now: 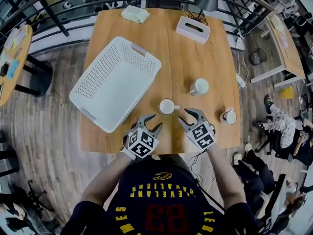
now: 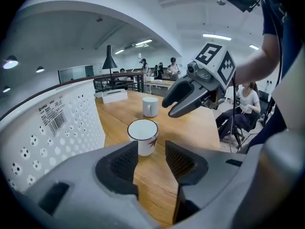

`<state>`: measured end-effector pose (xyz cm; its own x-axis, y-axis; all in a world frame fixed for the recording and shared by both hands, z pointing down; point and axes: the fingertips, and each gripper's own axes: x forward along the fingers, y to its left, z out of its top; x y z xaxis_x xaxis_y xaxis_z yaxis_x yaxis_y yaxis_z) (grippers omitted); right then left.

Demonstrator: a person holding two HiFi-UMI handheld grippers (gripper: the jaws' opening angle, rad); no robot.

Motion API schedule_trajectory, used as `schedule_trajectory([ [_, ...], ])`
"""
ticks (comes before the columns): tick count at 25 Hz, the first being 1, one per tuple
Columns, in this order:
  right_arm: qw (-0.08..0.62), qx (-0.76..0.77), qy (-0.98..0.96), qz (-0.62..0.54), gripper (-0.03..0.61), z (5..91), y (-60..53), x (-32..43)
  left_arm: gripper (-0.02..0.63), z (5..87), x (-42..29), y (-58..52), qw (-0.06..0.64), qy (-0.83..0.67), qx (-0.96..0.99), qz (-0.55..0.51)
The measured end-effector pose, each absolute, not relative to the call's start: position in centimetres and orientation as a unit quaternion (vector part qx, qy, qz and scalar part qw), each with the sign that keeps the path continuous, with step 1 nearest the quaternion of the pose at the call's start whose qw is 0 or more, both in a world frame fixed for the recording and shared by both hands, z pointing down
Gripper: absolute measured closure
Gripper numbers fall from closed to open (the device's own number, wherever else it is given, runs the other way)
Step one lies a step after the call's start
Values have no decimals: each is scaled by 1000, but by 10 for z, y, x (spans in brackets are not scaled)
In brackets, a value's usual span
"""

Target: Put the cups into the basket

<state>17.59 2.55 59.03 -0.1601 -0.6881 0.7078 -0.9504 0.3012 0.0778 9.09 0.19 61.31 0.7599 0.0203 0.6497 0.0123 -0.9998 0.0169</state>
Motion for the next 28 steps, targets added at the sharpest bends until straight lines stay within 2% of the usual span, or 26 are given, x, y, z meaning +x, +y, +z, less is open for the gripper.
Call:
schedule_trajectory([
  [6, 427, 455, -761, 177, 408, 635, 6, 186, 402, 639, 109, -16, -5, -7, 927, 374],
  [12, 487, 368, -779, 143, 410, 662, -6, 178, 399, 654, 121, -24, -29, 19, 919, 393],
  [19, 529, 295, -791, 83, 411, 674, -12, 173, 394, 664, 128, -21, -50, 50, 911, 406],
  [28, 568, 252, -782, 49, 470, 679, -14, 175, 391, 666, 129, -25, -60, 55, 906, 416],
])
